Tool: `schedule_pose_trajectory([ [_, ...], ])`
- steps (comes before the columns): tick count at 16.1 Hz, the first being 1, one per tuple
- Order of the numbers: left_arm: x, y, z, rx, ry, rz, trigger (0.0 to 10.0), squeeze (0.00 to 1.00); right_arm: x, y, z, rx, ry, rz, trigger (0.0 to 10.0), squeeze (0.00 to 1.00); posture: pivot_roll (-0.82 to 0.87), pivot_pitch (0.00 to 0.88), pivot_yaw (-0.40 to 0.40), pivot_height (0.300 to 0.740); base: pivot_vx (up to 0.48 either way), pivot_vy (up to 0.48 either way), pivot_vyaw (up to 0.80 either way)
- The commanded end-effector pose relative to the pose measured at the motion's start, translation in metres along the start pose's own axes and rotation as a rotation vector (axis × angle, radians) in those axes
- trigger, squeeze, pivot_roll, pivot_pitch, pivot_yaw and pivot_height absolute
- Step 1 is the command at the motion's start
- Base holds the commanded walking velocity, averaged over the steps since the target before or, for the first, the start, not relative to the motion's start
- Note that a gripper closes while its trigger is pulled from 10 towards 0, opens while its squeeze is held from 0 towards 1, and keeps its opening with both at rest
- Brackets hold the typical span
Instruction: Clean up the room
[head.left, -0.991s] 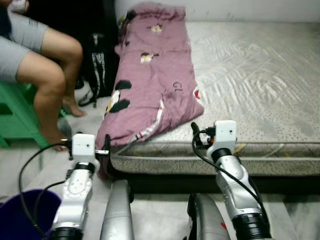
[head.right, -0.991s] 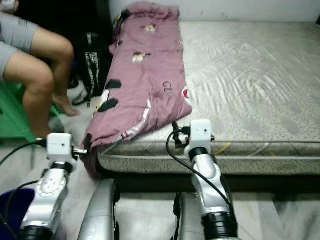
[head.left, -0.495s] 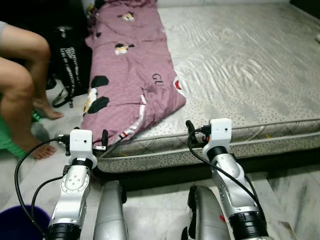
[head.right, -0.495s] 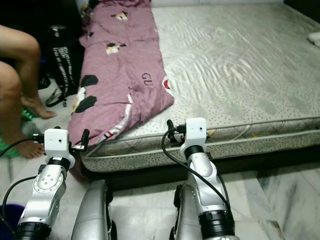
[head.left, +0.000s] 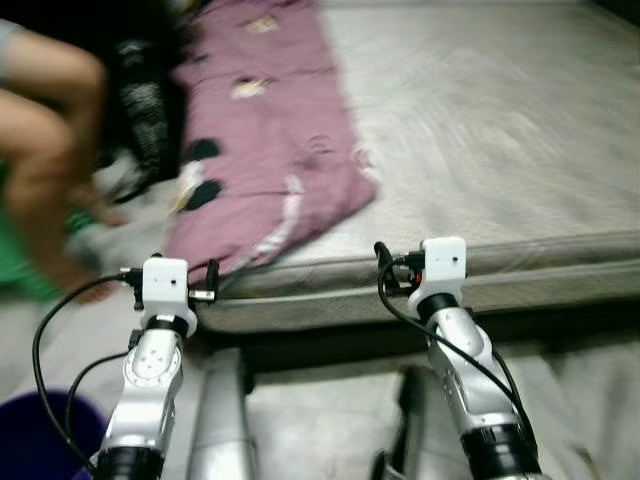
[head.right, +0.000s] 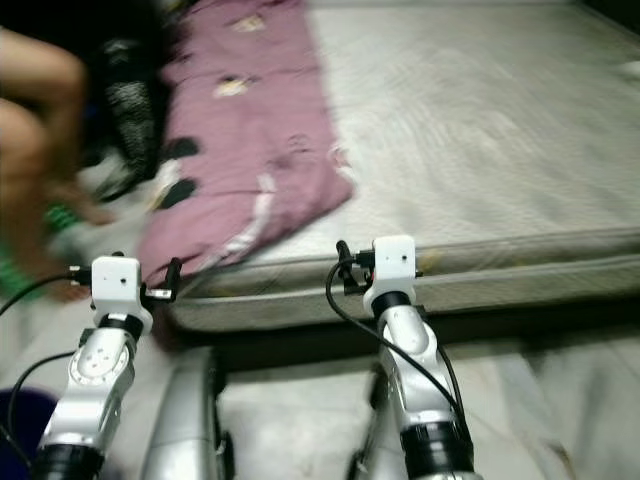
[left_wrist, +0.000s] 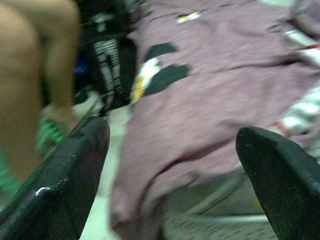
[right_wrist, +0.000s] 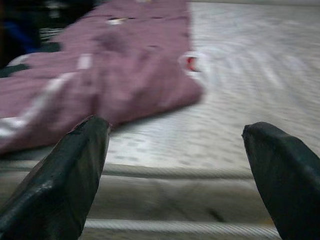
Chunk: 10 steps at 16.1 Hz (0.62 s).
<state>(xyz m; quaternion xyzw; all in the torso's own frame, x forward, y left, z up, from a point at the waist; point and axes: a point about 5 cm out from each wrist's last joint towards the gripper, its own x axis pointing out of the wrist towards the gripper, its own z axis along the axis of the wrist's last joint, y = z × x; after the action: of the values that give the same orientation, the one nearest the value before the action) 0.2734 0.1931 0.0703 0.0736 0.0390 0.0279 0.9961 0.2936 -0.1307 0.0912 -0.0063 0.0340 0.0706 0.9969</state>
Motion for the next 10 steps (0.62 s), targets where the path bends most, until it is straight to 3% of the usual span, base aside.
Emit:
schedule_pose_trajectory([
  [1,0.0007,0.0026,0.0006,0.007,-0.001,0.002,10.0,0.0,0.0025,0.0053,0.0029,-0.023,-0.004,0.026,10.0,0.0,0.02,0.042,0.004,0.508,0.0,0.0,0.8],
  [4,0.0016,0.0026,0.0007,0.009,-0.001,0.002,10.0,0.0,0.0032,0.0036,0.003,0.028,-0.01,0.016,10.0,0.0,0.02,0.037,0.006,0.508,0.0,0.0,0.7],
  [10,0.0039,0.0025,0.0028,0.009,-0.011,-0.003,10.0,0.0,0.0057,0.0033,0.0039,0.013,-0.008,0.012,10.0,0.0,0.02,0.041,0.006,0.508,0.0,0.0,0.0],
])
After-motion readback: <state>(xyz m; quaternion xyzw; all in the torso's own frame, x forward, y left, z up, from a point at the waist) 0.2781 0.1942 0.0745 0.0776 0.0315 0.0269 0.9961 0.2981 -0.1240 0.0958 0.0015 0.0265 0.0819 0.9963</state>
